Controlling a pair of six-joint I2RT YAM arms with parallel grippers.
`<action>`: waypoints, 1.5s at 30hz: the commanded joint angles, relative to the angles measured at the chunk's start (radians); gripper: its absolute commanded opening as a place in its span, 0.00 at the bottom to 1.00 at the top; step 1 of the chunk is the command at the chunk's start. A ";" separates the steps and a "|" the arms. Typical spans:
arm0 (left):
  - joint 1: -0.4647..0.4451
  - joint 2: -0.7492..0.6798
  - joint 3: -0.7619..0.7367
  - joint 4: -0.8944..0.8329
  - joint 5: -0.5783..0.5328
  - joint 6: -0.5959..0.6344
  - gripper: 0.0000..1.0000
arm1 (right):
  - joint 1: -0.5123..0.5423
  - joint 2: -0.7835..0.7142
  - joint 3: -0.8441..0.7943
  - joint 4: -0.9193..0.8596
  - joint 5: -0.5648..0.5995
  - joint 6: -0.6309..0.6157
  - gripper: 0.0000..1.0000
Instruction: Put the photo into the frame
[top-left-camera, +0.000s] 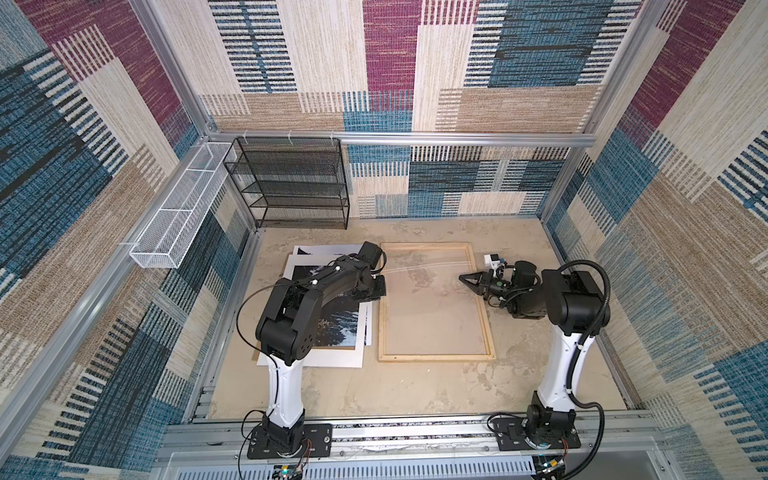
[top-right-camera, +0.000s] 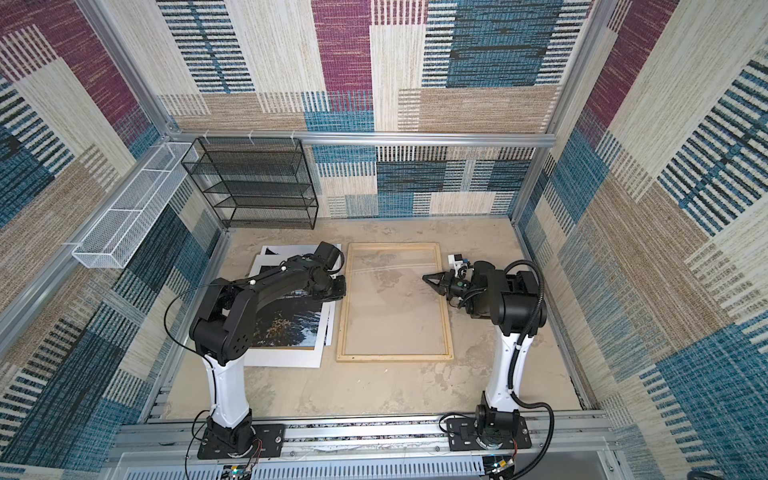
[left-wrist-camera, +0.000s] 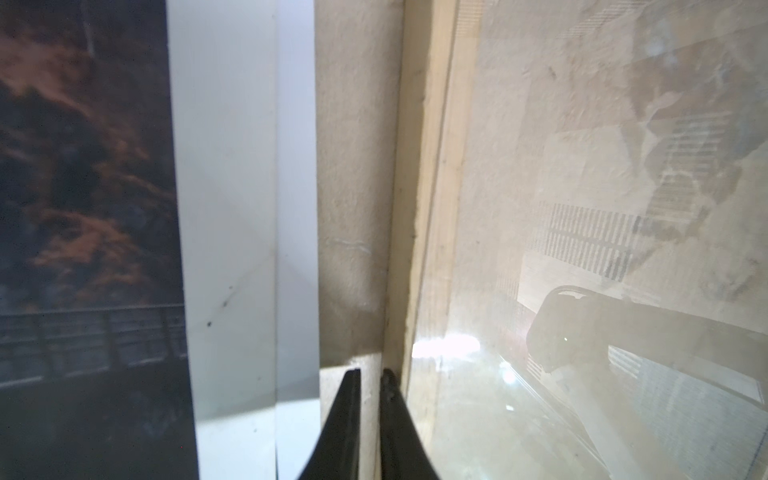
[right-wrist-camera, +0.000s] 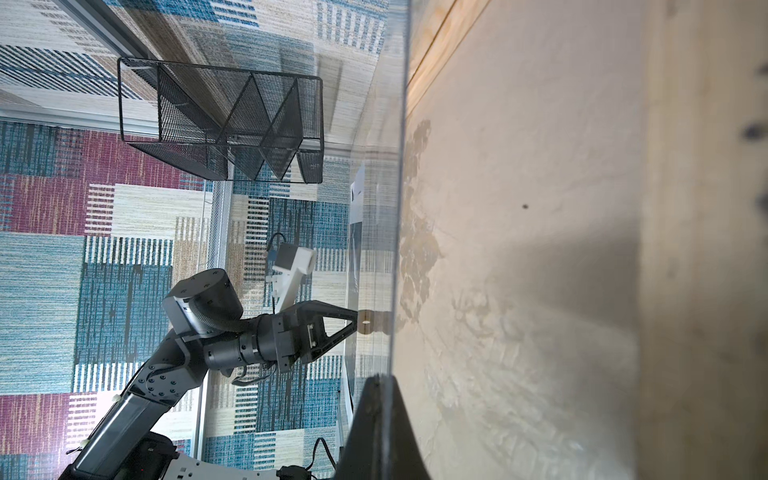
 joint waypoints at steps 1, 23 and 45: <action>0.000 -0.010 0.008 0.000 0.007 0.019 0.16 | -0.001 -0.015 -0.001 0.022 -0.011 0.004 0.00; -0.012 -0.023 0.012 -0.001 0.009 0.045 0.18 | -0.014 -0.040 0.082 -0.167 -0.043 -0.125 0.00; -0.017 -0.024 0.015 -0.002 0.015 0.057 0.20 | -0.026 -0.051 0.113 -0.281 -0.058 -0.228 0.00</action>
